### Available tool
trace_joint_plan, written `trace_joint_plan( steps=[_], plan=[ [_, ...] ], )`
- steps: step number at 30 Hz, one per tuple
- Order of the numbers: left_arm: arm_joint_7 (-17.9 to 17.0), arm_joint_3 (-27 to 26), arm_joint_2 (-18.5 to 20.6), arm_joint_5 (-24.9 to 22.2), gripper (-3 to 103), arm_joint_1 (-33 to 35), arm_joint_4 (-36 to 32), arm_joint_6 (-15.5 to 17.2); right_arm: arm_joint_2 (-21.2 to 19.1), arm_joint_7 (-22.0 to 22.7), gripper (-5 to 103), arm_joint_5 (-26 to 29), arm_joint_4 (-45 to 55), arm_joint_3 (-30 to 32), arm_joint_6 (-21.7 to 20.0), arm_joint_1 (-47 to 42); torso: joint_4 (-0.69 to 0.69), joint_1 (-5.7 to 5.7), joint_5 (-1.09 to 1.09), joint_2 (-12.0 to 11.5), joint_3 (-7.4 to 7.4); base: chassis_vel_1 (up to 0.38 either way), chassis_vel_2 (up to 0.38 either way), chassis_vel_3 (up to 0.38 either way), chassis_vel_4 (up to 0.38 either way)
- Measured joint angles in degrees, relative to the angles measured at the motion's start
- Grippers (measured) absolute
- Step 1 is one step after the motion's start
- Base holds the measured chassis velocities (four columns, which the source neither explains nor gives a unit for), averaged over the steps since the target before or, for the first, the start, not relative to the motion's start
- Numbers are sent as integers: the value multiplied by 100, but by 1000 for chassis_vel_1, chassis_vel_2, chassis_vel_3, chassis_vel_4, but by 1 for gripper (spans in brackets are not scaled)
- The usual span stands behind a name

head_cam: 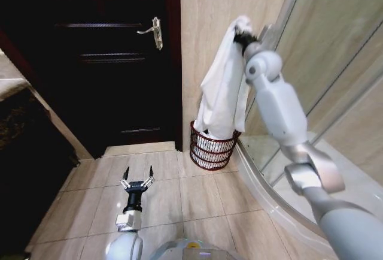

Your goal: Discard the used towel into the hamper.

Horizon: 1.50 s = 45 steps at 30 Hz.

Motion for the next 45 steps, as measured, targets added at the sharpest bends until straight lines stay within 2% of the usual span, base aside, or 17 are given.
trace_joint_plan(
  steps=[17, 21, 23, 25, 38, 45],
  plan=[
    [-9, 11, 0, 127, 100, -33, 7, 39, -93, 5, 12, -60, 375, 228, 9, -377, 3, -7, -4, -23, -20, -53, 65, 62, -59],
    [-9, 16, 0, 131, 100, -34, 12, 40, -158, 99, 12, -108, 712, 288, -13, -558, 2, -9, -4, -29, -24, -97, 93, 109, -94],
    [-9, 16, 0, 132, 100, -32, 16, 40, -225, 145, 12, -120, 1007, 333, -58, -737, 1, -11, -4, -30, -27, -97, 67, 102, -87],
    [-8, 30, 0, 172, 100, -39, 61, 35, -370, 141, 12, -259, 1625, 482, -132, -1339, 0, -12, -2, -35, -29, -39, 34, 30, -29],
    [29, 74, 0, 287, 100, -43, 68, 32, -557, 97, 12, -267, 2546, 1011, -128, -2458, 1, -15, -3, -43, -35, -21, 22, 21, -23],
    [65, 97, -1, 300, 100, -40, 68, 21, -693, 95, 12, -212, 2878, 1192, -128, -2744, 3, -15, -6, -45, -36, -84, 80, 83, -78]
  ],
)
